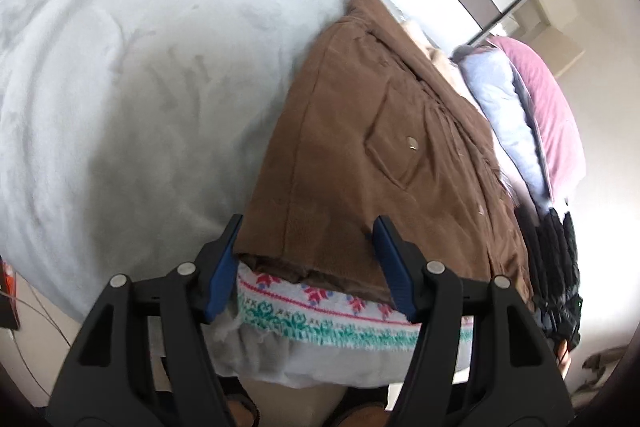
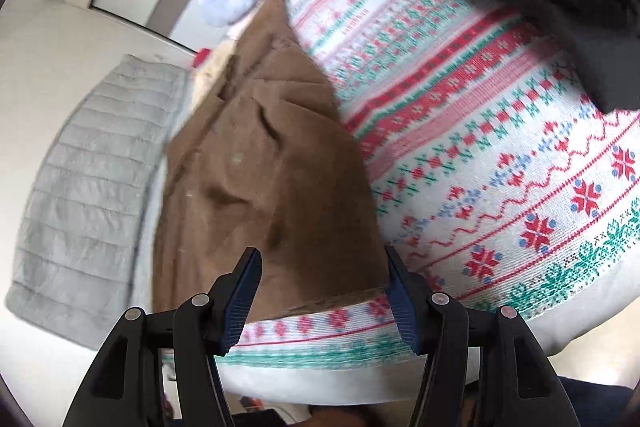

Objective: Fold large clothes

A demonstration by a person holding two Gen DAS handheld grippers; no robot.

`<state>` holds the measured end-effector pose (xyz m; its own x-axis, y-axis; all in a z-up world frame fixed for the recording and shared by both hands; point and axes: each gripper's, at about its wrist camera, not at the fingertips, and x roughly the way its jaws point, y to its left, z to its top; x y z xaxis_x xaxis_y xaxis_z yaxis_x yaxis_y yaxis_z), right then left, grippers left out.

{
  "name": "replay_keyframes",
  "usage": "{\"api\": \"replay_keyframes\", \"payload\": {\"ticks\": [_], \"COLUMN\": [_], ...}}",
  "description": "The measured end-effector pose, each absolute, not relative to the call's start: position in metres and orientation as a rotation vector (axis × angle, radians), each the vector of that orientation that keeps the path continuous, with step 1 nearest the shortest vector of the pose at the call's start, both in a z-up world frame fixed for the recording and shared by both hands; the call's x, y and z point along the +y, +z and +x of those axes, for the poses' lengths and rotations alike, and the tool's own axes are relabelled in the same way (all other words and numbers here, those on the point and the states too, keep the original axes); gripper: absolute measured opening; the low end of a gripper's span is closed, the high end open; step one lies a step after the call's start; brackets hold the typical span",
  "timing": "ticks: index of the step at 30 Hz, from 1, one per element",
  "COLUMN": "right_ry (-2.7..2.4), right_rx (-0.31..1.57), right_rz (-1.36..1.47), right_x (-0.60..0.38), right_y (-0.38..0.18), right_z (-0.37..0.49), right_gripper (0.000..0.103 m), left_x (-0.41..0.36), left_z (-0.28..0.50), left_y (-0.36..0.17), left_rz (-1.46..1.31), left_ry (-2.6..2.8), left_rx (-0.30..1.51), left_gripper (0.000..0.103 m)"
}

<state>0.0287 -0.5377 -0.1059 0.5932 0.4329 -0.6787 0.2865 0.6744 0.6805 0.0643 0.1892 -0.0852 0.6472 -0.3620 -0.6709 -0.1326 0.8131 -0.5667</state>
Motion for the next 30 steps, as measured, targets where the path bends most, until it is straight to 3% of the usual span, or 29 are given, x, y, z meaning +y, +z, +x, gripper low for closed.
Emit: {"api": "replay_keyframes", "payload": {"ticks": [4, 6, 9, 21, 30], "right_ry": [0.099, 0.109, 0.119, 0.118, 0.128], "right_rx": [0.956, 0.938, 0.908, 0.881, 0.888], "right_rz": [0.853, 0.863, 0.836, 0.761, 0.808], "right_x": [-0.535, -0.533, -0.535, -0.518, -0.524], "right_y": [-0.108, -0.107, -0.102, -0.091, -0.097], "right_z": [0.031, 0.031, 0.024, 0.033, 0.041], "right_gripper": [0.061, 0.061, 0.052, 0.052, 0.054], "left_x": [0.188, 0.184, 0.174, 0.13, 0.15], "left_z": [0.066, 0.066, 0.067, 0.082, 0.112], "left_y": [-0.082, -0.078, -0.07, -0.027, -0.023], "left_rz": [-0.631, -0.587, -0.504, -0.029, -0.266], "left_ry": [-0.079, -0.026, 0.036, 0.099, -0.086], "left_rx": [0.853, 0.849, 0.842, 0.794, 0.845], "left_gripper": [0.064, 0.041, 0.034, 0.03, 0.026]}}
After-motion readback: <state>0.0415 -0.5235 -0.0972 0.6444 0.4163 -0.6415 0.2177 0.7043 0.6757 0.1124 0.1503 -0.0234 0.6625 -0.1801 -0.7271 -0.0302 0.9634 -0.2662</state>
